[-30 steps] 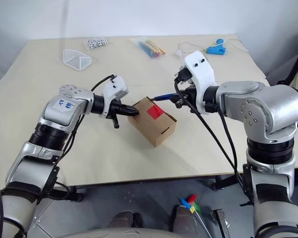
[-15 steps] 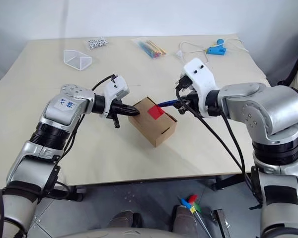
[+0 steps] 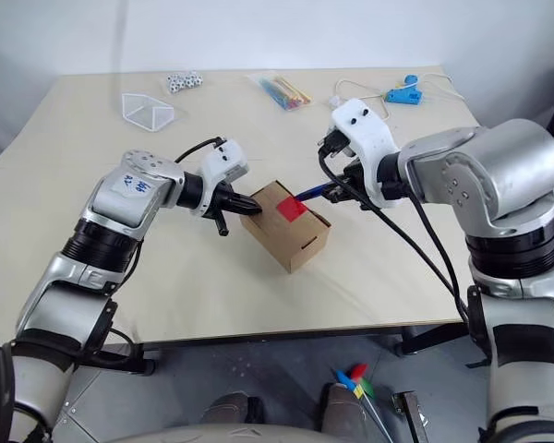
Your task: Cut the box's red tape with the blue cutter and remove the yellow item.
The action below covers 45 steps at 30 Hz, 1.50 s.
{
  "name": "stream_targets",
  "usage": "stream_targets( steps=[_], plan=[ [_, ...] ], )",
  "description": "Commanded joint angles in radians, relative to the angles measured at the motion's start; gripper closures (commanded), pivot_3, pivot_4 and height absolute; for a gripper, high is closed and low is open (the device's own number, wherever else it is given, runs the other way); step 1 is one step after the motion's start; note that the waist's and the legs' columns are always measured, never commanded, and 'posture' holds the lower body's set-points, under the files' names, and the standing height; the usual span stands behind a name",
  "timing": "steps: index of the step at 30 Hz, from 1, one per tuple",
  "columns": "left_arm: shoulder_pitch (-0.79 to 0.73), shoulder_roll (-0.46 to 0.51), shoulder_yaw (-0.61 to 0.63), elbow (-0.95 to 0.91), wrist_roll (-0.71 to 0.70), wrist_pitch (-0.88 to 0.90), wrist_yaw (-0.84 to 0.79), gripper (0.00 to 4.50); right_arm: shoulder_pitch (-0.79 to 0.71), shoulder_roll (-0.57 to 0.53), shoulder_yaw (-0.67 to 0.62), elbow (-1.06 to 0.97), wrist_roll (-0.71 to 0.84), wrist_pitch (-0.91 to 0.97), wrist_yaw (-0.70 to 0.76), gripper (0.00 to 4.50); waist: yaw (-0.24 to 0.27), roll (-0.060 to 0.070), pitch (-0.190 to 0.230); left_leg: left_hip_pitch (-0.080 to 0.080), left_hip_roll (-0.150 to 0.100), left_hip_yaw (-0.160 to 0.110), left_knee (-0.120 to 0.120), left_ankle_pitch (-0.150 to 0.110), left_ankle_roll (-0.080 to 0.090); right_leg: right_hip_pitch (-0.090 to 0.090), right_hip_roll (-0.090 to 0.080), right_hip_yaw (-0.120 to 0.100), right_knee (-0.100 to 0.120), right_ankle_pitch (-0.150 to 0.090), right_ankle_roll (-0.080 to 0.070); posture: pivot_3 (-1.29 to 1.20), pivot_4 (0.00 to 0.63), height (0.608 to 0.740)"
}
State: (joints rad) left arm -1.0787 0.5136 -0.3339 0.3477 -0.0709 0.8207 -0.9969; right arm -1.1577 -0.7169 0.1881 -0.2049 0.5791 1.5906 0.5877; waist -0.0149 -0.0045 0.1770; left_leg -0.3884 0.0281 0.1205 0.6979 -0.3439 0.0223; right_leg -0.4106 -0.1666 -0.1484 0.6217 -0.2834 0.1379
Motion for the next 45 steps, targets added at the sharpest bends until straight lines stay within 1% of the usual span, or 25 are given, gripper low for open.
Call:
stream_targets(
  steps=[1, 9, 13, 18, 24, 28, 30, 32, 34, 36, 38, 40, 43, 45],
  plan=[
    [0.030, -0.001, -0.053, 0.040, 0.059, 0.036, 0.035, 4.50, -0.017, -0.027, 0.024, 0.001, 0.038, 0.024, 0.044, 4.36, 0.003, 0.000, 0.000, 0.000, 0.000, 0.000, 0.000, 0.000, 0.000, 0.000, 0.000, 0.000, 0.000, 0.000, 0.000, 0.00, 0.150, 0.740],
    [0.026, -0.007, -0.057, 0.059, 0.066, 0.033, 0.058, 4.50, -0.038, -0.086, 0.057, 0.009, 0.056, 0.024, 0.096, 4.36, 0.012, 0.000, 0.000, 0.000, 0.000, 0.001, 0.001, 0.000, 0.000, 0.000, 0.000, 0.001, 0.000, 0.000, 0.000, 0.00, 0.150, 0.740],
    [0.022, -0.014, -0.059, 0.080, 0.072, 0.029, 0.074, 4.50, -0.045, -0.162, 0.091, -0.014, 0.084, 0.024, 0.156, 4.36, 0.014, 0.000, 0.000, 0.000, 0.000, 0.001, 0.001, 0.000, 0.000, 0.000, 0.000, 0.001, 0.000, 0.000, 0.000, 0.00, 0.150, 0.740],
    [0.019, -0.023, -0.062, 0.105, 0.079, 0.015, 0.089, 4.50, -0.055, -0.230, 0.117, -0.033, 0.100, 0.014, 0.222, 4.36, 0.012, -0.001, -0.001, 0.002, 0.000, 0.001, 0.001, 0.000, 0.001, 0.001, 0.000, 0.004, 0.000, 0.000, 0.000, 0.00, 0.150, 0.740],
    [0.017, -0.033, -0.056, 0.122, 0.089, 0.003, 0.092, 4.50, -0.042, -0.327, 0.102, -0.071, 0.118, -0.027, 0.312, 4.36, 0.014, -0.001, -0.001, 0.002, 0.000, 0.000, 0.002, 0.000, 0.002, 0.001, 0.000, 0.008, -0.001, 0.000, 0.000, 0.00, 0.150, 0.740],
    [0.015, -0.038, -0.052, 0.143, 0.091, -0.012, 0.098, 4.50, -0.022, -0.403, -0.056, -0.037, 0.125, -0.063, 0.336, 4.36, 0.017, -0.001, -0.001, 0.003, 0.000, 0.000, 0.002, 0.000, 0.003, 0.000, 0.000, 0.011, -0.002, 0.000, 0.000, 0.00, 0.150, 0.740],
    [0.016, -0.039, -0.053, 0.147, 0.092, -0.016, 0.097, 4.50, -0.015, -0.420, -0.122, -0.030, 0.134, -0.060, 0.333, 4.36, 0.017, -0.001, -0.001, 0.003, 0.000, 0.001, 0.002, 0.000, 0.004, 0.000, 0.000, 0.013, -0.003, 0.000, 0.000, 0.00, 0.150, 0.740],
    [0.015, -0.041, -0.055, 0.154, 0.093, -0.023, 0.094, 4.50, 0.007, -0.432, -0.215, -0.020, 0.136, -0.047, 0.313, 4.36, 0.017, -0.001, -0.001, 0.003, 0.000, 0.001, 0.002, 0.000, 0.004, 0.000, 0.000, 0.013, -0.003, 0.000, -0.001, 0.00, 0.150, 0.740],
    [0.011, -0.046, -0.056, 0.164, 0.095, -0.032, 0.094, 4.50, 0.056, -0.432, -0.319, -0.019, 0.122, -0.050, 0.273, 4.36, 0.019, -0.002, -0.002, 0.003, 0.001, 0.001, 0.003, 0.000, 0.004, 0.001, 0.000, 0.013, -0.003, 0.000, -0.001, 0.00, 0.150, 0.740],
    [0.007, -0.049, -0.056, 0.175, 0.098, -0.040, 0.094, 4.50, 0.106, -0.426, -0.383, -0.028, 0.111, -0.054, 0.239, 4.36, 0.020, -0.002, -0.002, 0.003, 0.002, 0.001, 0.003, 0.001, 0.004, 0.001, 0.000, 0.014, -0.003, 0.001, -0.002, 0.00, 0.150, 0.740],
    [0.003, -0.055, -0.057, 0.183, 0.099, -0.047, 0.092, 4.50, 0.303, -0.395, -0.514, -0.096, 0.056, -0.142, 0.180, 4.36, 0.025, -0.005, -0.004, 0.003, 0.002, 0.001, 0.003, 0.001, 0.005, 0.001, 0.000, 0.014, -0.004, 0.001, -0.002, 0.00, 0.150, 0.740],
    [0.002, -0.061, -0.058, 0.187, 0.100, -0.053, 0.089, 4.50, 0.495, -0.338, -0.626, -0.168, 0.015, -0.245, 0.136, 4.36, 0.032, -0.008, -0.006, 0.003, 0.001, 0.001, 0.002, 0.001, 0.004, 0.001, 0.000, 0.013, -0.004, 0.002, -0.002, 0.00, 0.150, 0.740],
    [0.003, -0.068, -0.060, 0.187, 0.102, -0.058, 0.086, 4.50, 0.721, -0.208, -0.722, -0.249, -0.039, -0.421, 0.081, 4.36, 0.038, -0.007, -0.006, 0.003, -0.001, 0.003, 0.003, 0.001, 0.005, 0.002, 0.000, 0.014, -0.004, 0.002, -0.002, 0.00, 0.150, 0.740],
    [0.003, -0.071, -0.061, 0.188, 0.103, -0.059, 0.085, 4.50, 0.873, -0.131, -0.717, -0.270, -0.110, -0.559, 0.035, 4.36, 0.038, -0.005, -0.007, 0.003, -0.001, 0.003, 0.003, 0.002, 0.005, 0.001, 0.001, 0.015, -0.004, 0.002, -0.002, 0.00, 0.150, 0.740]
  ],
)
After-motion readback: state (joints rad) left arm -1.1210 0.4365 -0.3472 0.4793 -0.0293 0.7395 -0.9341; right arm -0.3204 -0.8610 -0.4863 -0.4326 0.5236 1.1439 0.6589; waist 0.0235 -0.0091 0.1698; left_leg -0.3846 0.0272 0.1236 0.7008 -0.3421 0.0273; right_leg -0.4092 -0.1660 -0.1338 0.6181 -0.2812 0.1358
